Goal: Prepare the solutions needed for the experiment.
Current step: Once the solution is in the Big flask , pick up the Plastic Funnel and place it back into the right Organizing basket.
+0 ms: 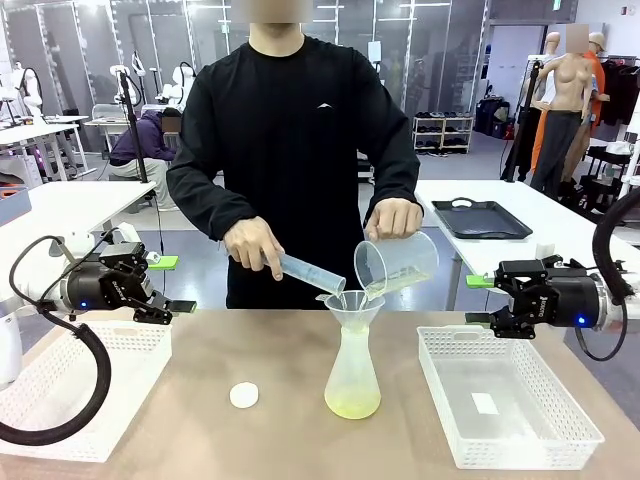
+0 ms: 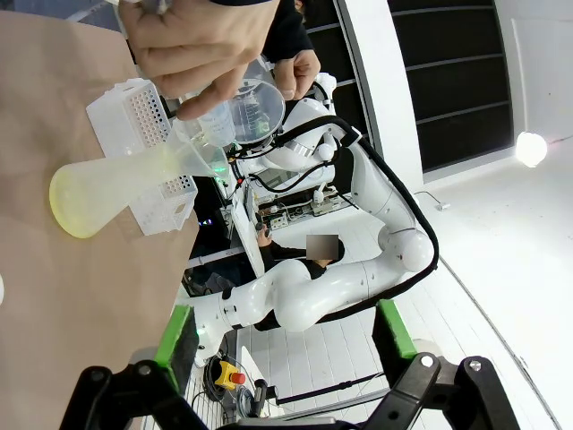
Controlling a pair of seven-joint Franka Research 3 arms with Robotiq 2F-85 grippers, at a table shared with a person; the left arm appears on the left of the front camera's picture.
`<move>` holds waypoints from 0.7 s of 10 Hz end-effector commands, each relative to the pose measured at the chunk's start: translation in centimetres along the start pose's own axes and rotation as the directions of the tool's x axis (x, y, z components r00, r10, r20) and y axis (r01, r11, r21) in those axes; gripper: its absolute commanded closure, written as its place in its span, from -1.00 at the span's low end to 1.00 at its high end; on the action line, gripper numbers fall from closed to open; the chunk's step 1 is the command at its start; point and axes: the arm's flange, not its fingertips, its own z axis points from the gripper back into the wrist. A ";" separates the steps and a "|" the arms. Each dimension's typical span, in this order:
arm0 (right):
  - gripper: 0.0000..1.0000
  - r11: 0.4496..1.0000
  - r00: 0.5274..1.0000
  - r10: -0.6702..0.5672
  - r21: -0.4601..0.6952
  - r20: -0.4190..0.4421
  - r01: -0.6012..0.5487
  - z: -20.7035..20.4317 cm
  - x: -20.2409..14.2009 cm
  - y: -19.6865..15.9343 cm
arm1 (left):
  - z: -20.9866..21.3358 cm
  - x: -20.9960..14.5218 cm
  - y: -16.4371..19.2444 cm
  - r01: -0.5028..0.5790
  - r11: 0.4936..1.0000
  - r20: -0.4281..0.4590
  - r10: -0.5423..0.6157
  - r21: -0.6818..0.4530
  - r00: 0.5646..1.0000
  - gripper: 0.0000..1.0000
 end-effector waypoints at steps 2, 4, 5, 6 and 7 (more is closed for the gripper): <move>-0.67 1.000 1.000 0.004 0.004 0.001 -0.004 0.0 0.0 0.2 | -0.1 0.1 -0.1 0.004 1.000 0.003 -0.004 0.001 1.000 -1.00; -0.67 1.000 1.000 0.004 0.004 0.001 -0.004 0.0 0.0 0.2 | -0.1 0.1 -0.1 0.004 1.000 0.003 -0.004 0.001 1.000 -1.00; -0.67 1.000 1.000 0.004 0.004 0.001 -0.004 0.0 0.0 0.2 | -0.1 0.1 -0.1 0.004 1.000 0.003 -0.004 0.001 1.000 -1.00; -0.67 1.000 1.000 0.004 0.004 0.001 -0.004 0.0 0.0 0.2 | -0.1 0.1 -0.1 0.004 1.000 0.003 -0.004 0.001 1.000 -1.00; -0.67 1.000 1.000 0.004 0.004 0.001 -0.004 0.0 0.0 0.2 | -0.1 0.1 -0.1 0.004 1.000 0.003 -0.004 0.001 1.000 -1.00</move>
